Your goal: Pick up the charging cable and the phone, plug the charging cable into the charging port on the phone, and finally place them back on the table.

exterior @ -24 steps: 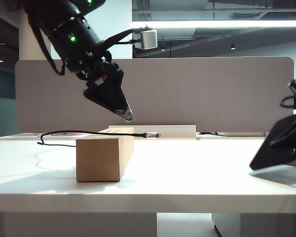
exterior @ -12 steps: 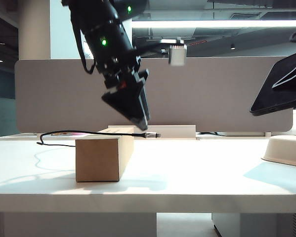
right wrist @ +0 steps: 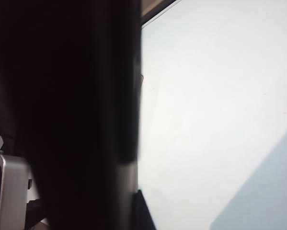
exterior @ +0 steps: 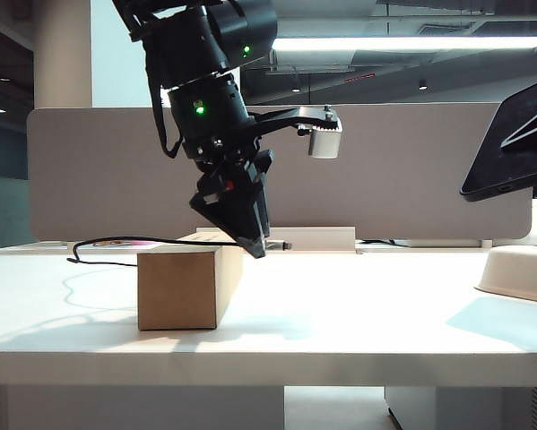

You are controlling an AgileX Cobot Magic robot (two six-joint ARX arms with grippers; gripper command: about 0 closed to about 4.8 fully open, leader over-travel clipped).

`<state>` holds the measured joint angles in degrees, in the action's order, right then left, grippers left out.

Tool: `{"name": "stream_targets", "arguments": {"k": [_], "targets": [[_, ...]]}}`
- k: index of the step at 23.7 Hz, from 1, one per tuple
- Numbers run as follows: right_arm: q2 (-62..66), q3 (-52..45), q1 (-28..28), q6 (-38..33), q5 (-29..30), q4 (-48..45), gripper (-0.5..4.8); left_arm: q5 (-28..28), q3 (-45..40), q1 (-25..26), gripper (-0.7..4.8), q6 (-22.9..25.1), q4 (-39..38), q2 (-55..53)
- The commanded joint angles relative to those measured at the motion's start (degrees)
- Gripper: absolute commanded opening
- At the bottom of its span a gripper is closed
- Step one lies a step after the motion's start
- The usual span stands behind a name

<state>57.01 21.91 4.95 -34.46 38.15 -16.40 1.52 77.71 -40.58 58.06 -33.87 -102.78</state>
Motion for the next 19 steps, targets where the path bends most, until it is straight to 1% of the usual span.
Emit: {"name": "stream_targets", "arguments": {"k": [1, 2, 5, 15, 16, 17, 19], "targets": [[-0.4, 0.4, 0.0, 0.7, 0.5, -2.0, -0.05, -0.3, 0.1, -0.1, 2.06, -0.5, 1.2, -0.5], [-0.4, 0.4, 0.0, 0.8, 0.5, -2.0, -0.05, -0.3, 0.1, -0.1, 2.05, -1.4, 1.3, -0.7], [-0.4, 0.4, 0.0, 1.7, 0.4, -1.8, -0.05, -0.3, 0.1, -0.1, 1.44, -2.2, 1.4, -1.4], [-0.4, 0.4, 0.0, 1.7, -0.7, -1.8, -0.05, 0.0, 0.1, -0.8, 1.42, -2.6, 1.5, -1.7], [-0.4, 0.4, 0.0, 1.7, -0.7, -1.8, -0.05, 0.0, 0.1, -0.9, 1.39, -2.6, 1.5, -1.7], [-0.4, 0.4, 0.0, 1.7, -0.7, -1.8, -0.05, -0.1, 0.1, -1.2, 1.17, -2.6, 1.5, -1.8], [-0.4, 0.4, 0.0, 1.7, -0.7, -1.8, -0.05, 0.0, 0.1, -1.2, 1.13, -2.6, 1.5, -1.9]]}}
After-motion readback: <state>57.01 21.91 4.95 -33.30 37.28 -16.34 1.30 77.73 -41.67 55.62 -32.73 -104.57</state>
